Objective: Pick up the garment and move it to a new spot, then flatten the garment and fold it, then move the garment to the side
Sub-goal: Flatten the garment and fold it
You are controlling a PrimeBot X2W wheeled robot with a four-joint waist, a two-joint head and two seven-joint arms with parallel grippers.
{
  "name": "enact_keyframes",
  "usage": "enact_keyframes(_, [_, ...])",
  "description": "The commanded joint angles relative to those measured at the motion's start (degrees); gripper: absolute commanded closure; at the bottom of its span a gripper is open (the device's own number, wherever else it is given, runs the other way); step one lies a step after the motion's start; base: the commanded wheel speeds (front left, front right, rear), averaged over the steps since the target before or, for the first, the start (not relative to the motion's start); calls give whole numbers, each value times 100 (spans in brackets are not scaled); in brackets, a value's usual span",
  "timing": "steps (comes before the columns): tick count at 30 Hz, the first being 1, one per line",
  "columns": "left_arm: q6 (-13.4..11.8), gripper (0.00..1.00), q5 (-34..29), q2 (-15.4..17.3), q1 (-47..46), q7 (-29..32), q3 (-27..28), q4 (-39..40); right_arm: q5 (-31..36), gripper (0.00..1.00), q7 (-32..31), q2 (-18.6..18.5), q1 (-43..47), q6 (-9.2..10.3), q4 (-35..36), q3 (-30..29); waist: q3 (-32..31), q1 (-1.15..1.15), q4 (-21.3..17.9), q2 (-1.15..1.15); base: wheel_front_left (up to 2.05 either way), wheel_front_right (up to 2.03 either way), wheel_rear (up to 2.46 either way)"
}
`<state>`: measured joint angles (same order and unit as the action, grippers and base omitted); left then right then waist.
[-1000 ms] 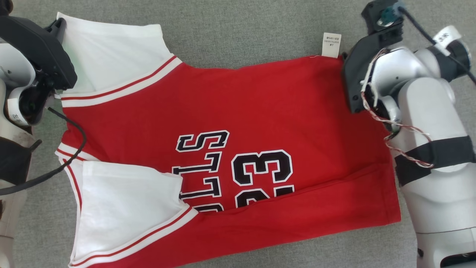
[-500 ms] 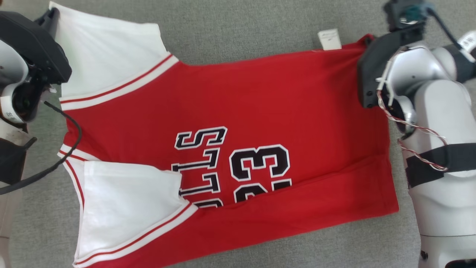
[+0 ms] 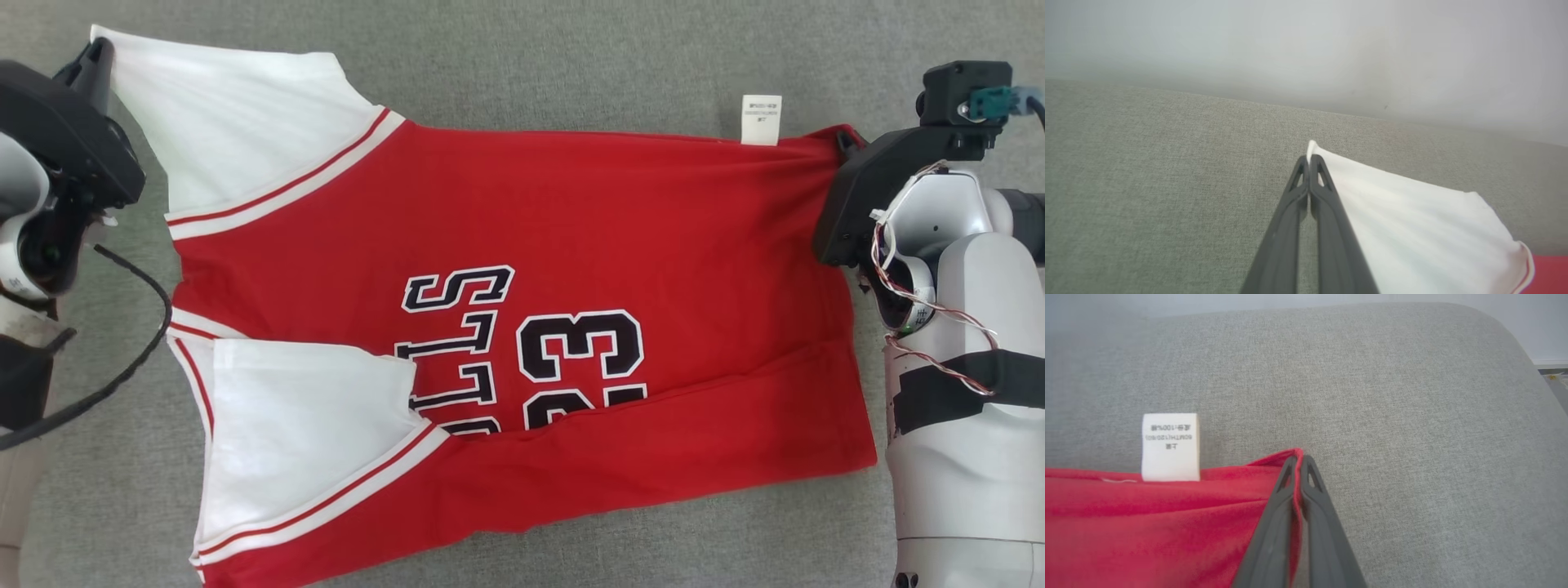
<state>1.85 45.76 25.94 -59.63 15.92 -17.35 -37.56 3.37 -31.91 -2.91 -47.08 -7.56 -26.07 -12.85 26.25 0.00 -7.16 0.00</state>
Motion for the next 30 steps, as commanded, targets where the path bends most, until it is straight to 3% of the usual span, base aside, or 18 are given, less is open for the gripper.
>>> enact_keyframes(1, [39,100,77,9,149,-122,72,90,-233,100,126,-12,4,16,-52,5,-130,0,54,0,0,0,0])
enact_keyframes(11, [219,100,675,-159,1091,-875,592,776,-1619,100,436,-5,375,16,-238,10,-740,0,292,0,0,0,0])
enact_keyframes(19, [286,100,1017,-471,2198,-1462,837,1560,-1887,100,586,-1,734,15,-152,-76,-1193,0,508,0,0,0,0])
enact_keyframes(30, [367,100,877,-1057,3033,-2320,619,2177,-2364,100,916,-180,1154,15,64,425,-1570,0,728,0,0,0,0])
